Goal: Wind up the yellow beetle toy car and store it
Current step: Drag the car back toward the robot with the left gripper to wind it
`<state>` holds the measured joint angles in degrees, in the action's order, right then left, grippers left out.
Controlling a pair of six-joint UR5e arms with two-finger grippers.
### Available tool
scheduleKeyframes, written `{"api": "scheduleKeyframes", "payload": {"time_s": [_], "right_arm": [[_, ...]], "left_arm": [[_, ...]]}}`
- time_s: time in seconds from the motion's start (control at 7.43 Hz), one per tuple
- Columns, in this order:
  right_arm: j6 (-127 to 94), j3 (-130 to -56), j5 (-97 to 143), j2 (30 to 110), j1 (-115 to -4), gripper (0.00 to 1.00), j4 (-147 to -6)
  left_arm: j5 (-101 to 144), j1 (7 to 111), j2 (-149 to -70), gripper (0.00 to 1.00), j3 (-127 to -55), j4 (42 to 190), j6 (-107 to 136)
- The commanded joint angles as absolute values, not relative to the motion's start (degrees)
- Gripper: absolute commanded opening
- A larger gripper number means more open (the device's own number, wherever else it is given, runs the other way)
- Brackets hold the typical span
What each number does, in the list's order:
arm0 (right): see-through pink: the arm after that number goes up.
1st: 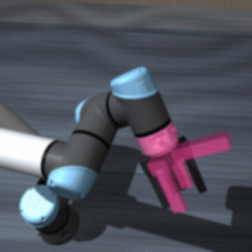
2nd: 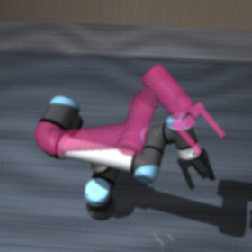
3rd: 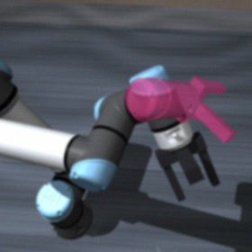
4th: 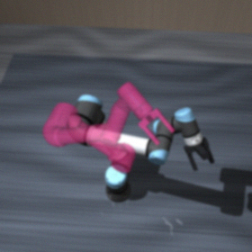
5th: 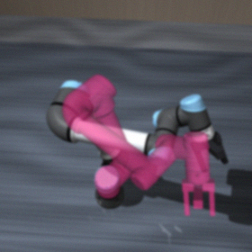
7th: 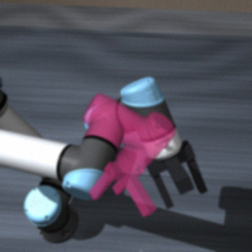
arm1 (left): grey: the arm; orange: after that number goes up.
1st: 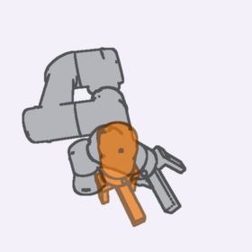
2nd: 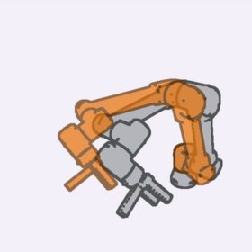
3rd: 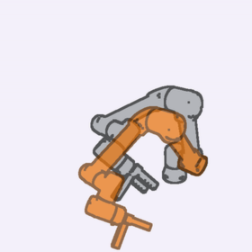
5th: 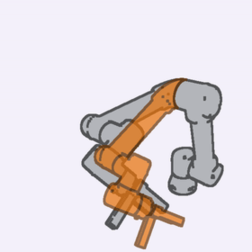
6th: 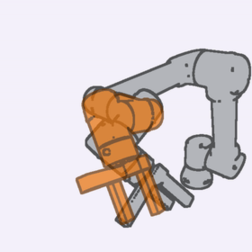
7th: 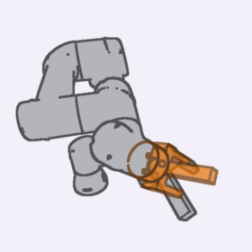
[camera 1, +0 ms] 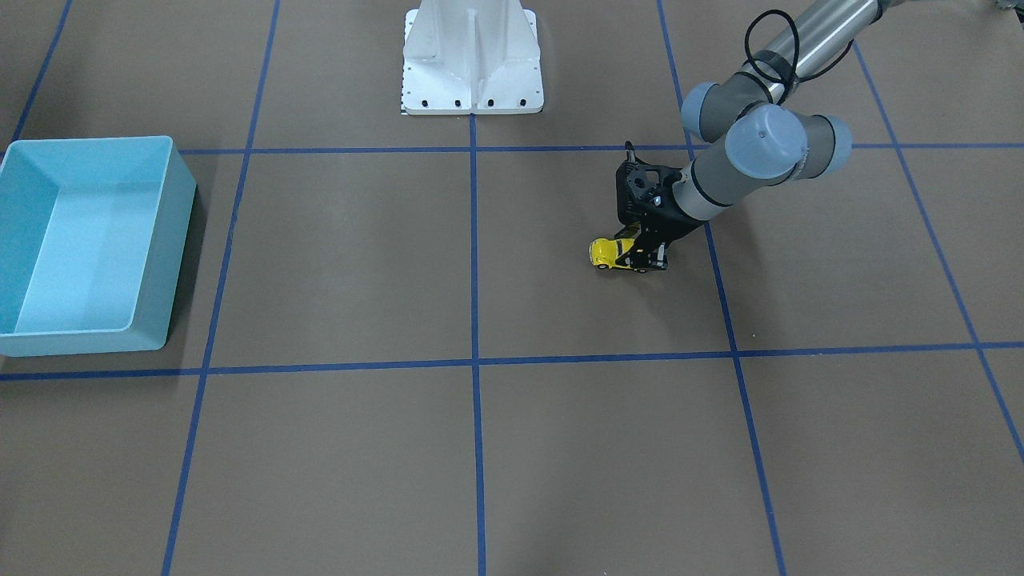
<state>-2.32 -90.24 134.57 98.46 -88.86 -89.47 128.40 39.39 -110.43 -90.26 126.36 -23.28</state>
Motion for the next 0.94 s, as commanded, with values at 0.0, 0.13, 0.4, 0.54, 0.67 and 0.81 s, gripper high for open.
{"api": "scheduleKeyframes", "payload": {"time_s": [0.0,0.13,0.4,0.54,0.67,0.81], "right_arm": [[-2.29,-89.74,134.82,98.53,-88.77,1.00,-89.47],[-2.29,-89.13,136.13,98.53,-88.68,1.00,-89.47],[-2.29,-88.86,136.67,98.44,-88.42,1.00,-89.56],[-2.37,-88.68,137.10,98.44,-88.42,1.00,-89.47],[-2.37,-88.59,137.54,98.44,-88.42,1.00,-89.56],[-2.37,-88.68,137.90,98.44,-88.33,1.00,-89.47]], "left_arm": [[130.33,39.81,-109.60,0.00,-90.53,126.47,-23.47],[130.43,39.90,-108.82,0.00,-90.70,126.47,-23.47],[130.43,40.17,-108.63,0.00,-90.70,126.47,-23.55],[130.43,40.25,-107.76,0.00,-90.70,127.43,-23.55],[130.43,40.25,-106.71,0.00,-90.70,128.66,-23.55],[130.95,40.69,-106.61,0.00,-90.70,128.76,-23.55]]}}
